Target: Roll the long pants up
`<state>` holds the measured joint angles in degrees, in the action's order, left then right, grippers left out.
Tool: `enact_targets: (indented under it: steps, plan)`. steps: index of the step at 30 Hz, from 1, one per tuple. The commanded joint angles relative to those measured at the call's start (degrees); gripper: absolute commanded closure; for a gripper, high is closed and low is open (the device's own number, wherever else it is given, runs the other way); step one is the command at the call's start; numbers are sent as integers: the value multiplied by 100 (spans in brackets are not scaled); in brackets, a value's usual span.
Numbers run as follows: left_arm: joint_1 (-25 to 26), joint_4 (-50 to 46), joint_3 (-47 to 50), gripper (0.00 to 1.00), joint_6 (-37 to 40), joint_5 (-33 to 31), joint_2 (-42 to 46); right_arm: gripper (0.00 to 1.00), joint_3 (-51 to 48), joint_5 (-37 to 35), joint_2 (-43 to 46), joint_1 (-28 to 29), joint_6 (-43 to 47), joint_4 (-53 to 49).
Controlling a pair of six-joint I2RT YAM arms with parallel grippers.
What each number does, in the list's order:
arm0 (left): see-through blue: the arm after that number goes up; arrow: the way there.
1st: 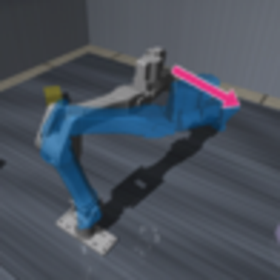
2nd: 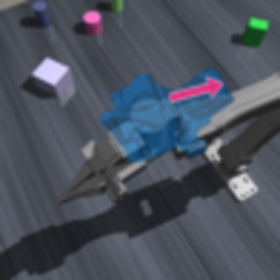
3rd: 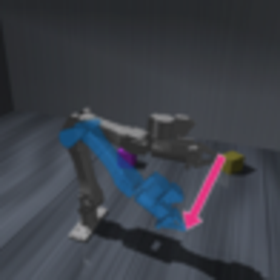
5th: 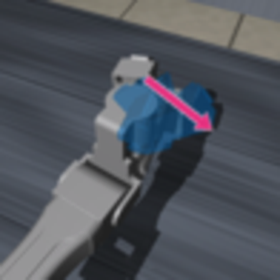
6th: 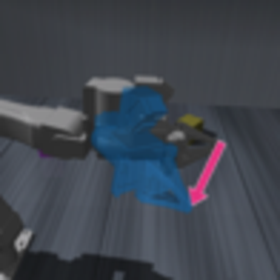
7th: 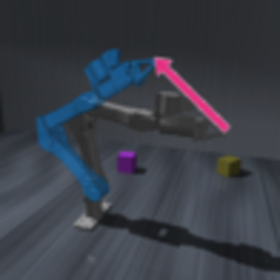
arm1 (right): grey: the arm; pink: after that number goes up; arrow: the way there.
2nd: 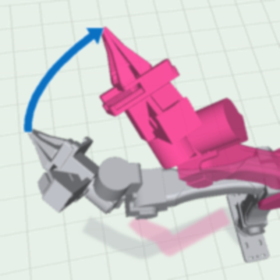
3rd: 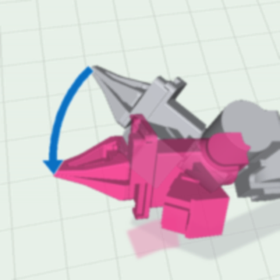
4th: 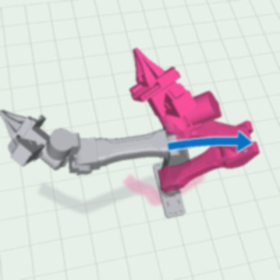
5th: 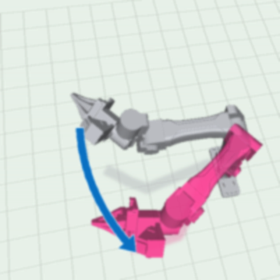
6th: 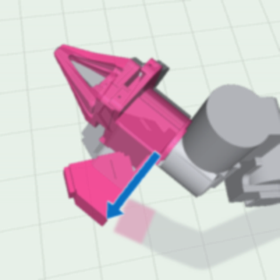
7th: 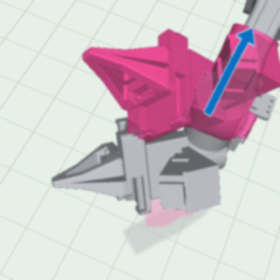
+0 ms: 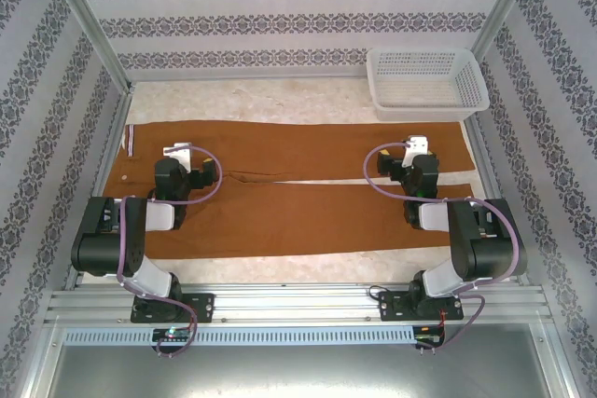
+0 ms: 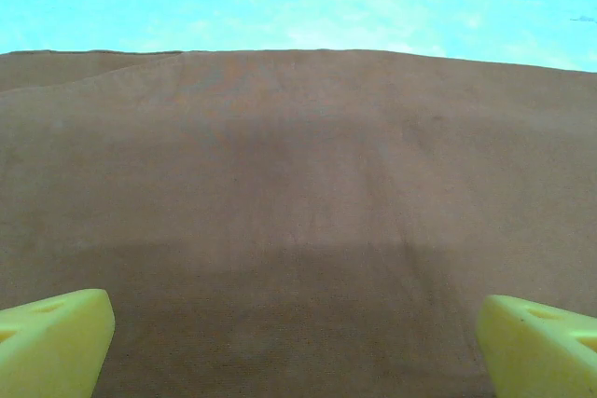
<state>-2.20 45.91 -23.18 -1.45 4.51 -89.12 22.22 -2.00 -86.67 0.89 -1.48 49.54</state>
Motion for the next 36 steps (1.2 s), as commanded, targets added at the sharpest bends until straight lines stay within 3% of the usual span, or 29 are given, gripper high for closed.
enact_targets:
  steps: [1,16,19,21,23,26,30,36]
  plan:
    - [60,129,-73,0,95,85,-37,2,1,68,32,8,9,117]
    - [59,121,-76,0,108,60,-36,2,6,54,40,9,8,95]
    - [149,-132,-132,0,-131,-756,177,2,59,0,72,8,-3,-11]
    - [145,-1157,-553,0,-294,-1165,496,2,128,-13,133,4,-22,-232]
    - [118,-2803,-1414,0,-814,-2326,788,2,99,-11,107,-1,-41,-149]
    - [-121,-4419,-2376,0,-1952,-3454,1256,2,179,-314,259,5,-138,-285]
    - [-839,-7019,-3390,0,-3989,-3494,1735,2,1605,-1409,952,-123,-669,-3365]
    - [-1973,-8439,-3013,0,-5067,-2747,2066,2,2749,-987,1095,-543,-1526,-5348]
